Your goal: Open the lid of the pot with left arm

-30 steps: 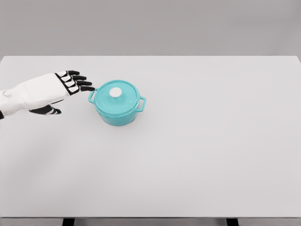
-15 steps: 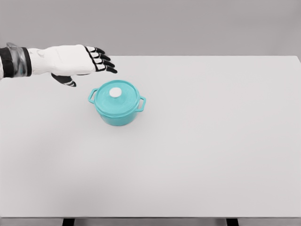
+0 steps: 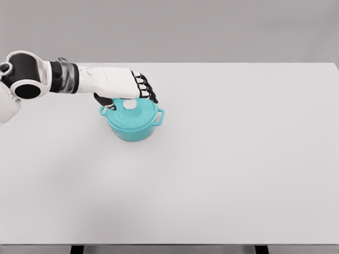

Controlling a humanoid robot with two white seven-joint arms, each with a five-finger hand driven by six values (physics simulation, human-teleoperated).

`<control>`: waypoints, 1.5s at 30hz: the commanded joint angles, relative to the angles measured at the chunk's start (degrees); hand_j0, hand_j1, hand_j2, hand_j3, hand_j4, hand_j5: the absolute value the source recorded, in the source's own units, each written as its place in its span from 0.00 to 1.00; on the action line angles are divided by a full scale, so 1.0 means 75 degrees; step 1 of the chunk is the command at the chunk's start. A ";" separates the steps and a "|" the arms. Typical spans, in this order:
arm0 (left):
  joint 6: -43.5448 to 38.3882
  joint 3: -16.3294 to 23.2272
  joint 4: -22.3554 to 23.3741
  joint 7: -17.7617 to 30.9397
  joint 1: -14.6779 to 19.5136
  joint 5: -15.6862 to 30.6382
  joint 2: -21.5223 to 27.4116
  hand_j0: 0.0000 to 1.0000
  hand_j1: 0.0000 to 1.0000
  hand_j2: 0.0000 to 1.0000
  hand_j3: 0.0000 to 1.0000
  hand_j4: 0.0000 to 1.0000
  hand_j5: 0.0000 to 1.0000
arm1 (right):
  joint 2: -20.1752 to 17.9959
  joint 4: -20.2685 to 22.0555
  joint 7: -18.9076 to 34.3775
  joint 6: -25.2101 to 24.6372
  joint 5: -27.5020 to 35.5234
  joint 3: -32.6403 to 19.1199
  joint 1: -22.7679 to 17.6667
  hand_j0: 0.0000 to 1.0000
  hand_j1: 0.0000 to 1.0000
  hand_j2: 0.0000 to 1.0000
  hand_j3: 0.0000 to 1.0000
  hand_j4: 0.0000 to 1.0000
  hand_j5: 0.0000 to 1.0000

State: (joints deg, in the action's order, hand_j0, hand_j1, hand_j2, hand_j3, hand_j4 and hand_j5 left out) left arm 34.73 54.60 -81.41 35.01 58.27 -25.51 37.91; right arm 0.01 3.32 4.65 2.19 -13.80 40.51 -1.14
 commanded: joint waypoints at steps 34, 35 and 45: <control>-0.0014 0.0290 0.0659 -0.0001 -0.0035 -0.0032 -0.0273 0.61 0.61 0.61 0.61 0.61 0.61 | -0.0002 0.0002 0.0002 0.0000 0.0000 0.0000 0.0000 1.00 1.00 1.00 1.00 1.00 1.00; -0.0014 0.0290 0.0659 -0.0001 -0.0047 -0.0032 -0.0273 0.57 0.57 0.57 0.57 0.57 0.57 | -0.0002 0.0002 0.0002 0.0000 0.0000 0.0000 0.0000 1.00 1.00 1.00 1.00 1.00 1.00; 0.0036 0.0290 0.0647 -0.0001 0.0000 -0.0021 -0.0203 0.47 0.47 0.47 0.47 0.47 0.47 | -0.0002 0.0002 0.0002 0.0000 0.0000 0.0000 0.0000 1.00 1.00 1.00 1.00 1.00 1.00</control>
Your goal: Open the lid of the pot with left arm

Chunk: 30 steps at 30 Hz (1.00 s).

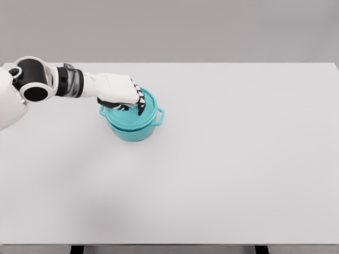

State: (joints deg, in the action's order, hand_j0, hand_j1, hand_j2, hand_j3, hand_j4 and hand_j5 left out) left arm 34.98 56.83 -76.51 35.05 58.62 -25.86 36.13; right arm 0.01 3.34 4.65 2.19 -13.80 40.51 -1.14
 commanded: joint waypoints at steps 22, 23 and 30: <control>0.0003 -0.0136 -0.0017 -0.0007 -0.0058 -0.0302 0.2425 0.59 0.59 0.59 0.59 0.59 0.59 | -0.0002 0.0000 0.0002 0.0000 0.0000 0.0001 0.0000 1.00 1.00 1.00 1.00 1.00 1.00; 0.0003 -0.0136 -0.0005 -0.0007 -0.0058 -0.0302 0.2425 0.74 0.74 0.74 0.74 0.74 0.74 | -0.0002 0.0000 0.0002 0.0000 0.0000 0.0001 0.0000 1.00 1.00 1.00 1.00 1.00 1.00; 0.0003 -0.0136 0.0182 -0.0007 -0.0129 -0.0255 0.2401 1.00 1.00 1.00 1.00 1.00 1.00 | -0.0002 0.0000 0.0002 0.0000 0.0000 0.0001 0.0000 1.00 1.00 1.00 1.00 1.00 1.00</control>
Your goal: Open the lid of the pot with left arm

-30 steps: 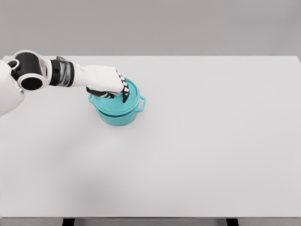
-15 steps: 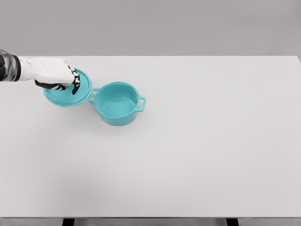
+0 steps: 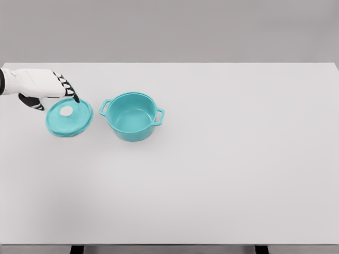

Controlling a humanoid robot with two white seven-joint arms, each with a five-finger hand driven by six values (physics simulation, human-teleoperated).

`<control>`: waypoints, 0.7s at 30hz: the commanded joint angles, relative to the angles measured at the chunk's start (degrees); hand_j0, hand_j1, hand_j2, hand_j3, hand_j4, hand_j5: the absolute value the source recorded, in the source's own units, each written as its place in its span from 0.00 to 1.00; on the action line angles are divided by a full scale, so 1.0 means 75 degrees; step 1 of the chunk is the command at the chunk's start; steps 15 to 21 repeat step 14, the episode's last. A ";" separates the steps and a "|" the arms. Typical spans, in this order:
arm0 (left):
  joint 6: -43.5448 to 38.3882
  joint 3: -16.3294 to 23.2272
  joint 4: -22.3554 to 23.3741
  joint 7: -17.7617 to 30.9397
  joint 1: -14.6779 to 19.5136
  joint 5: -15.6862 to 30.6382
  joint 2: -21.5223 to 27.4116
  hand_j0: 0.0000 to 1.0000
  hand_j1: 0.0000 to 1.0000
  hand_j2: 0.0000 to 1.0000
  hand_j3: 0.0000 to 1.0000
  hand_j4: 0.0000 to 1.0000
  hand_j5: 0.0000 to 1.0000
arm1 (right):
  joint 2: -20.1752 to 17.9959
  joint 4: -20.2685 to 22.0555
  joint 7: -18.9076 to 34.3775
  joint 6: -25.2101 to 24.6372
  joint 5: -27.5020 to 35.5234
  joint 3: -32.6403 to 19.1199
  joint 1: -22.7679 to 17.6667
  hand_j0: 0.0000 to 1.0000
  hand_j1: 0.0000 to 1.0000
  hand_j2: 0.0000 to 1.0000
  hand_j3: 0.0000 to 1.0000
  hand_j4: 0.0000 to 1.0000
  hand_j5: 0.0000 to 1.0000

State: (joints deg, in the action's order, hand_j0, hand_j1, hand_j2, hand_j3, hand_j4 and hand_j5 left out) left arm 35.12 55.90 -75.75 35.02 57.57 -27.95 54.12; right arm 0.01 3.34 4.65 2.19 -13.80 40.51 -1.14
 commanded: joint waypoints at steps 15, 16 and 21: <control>-0.0016 -0.0305 0.1709 -0.0003 -0.0352 0.1863 0.0447 1.00 1.00 1.00 1.00 1.00 1.00 | -0.0002 0.0000 0.0002 0.0001 0.0000 0.0000 0.0000 1.00 1.00 1.00 1.00 1.00 1.00; -0.0016 -0.0305 0.1709 -0.0003 -0.0352 0.1863 0.0447 1.00 1.00 1.00 1.00 1.00 1.00 | -0.0002 0.0000 0.0002 0.0001 0.0000 0.0000 0.0000 1.00 1.00 1.00 1.00 1.00 1.00; -0.0016 -0.0305 0.1709 -0.0003 -0.0352 0.1863 0.0447 1.00 1.00 1.00 1.00 1.00 1.00 | -0.0002 0.0000 0.0002 0.0001 0.0000 0.0000 0.0000 1.00 1.00 1.00 1.00 1.00 1.00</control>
